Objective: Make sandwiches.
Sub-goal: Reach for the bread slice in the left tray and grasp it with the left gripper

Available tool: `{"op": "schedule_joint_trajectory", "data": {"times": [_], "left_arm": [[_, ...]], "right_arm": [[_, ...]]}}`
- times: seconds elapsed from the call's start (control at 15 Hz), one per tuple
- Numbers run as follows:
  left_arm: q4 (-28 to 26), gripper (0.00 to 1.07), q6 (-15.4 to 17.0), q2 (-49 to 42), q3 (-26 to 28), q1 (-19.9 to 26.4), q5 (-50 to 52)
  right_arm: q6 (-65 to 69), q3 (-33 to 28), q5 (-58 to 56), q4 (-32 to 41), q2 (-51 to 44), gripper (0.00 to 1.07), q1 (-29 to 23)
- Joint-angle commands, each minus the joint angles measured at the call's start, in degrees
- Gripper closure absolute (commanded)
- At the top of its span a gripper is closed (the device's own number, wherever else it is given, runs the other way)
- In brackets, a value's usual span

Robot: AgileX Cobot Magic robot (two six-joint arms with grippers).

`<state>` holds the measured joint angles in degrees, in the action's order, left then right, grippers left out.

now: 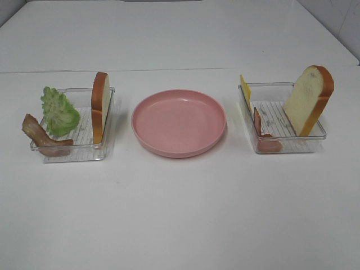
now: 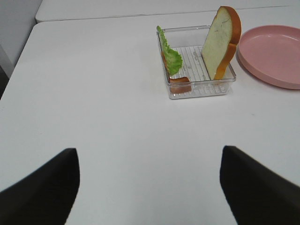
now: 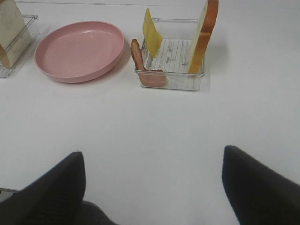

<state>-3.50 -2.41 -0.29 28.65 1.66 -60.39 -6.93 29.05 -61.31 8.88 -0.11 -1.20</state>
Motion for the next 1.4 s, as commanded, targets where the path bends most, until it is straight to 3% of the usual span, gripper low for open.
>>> {"op": "schedule_joint_trajectory", "data": {"times": [0.07,1.4], "left_arm": [[-0.57,0.28,-0.06,-1.32,-0.11,0.11,0.52],[-0.57,0.28,-0.06,-1.32,-0.11,0.11,0.52]], "right_arm": [[-0.29,-0.23,0.46,0.11,-0.92,0.31,0.40],[-0.29,-0.23,0.46,0.11,-0.92,0.31,0.40]]}}
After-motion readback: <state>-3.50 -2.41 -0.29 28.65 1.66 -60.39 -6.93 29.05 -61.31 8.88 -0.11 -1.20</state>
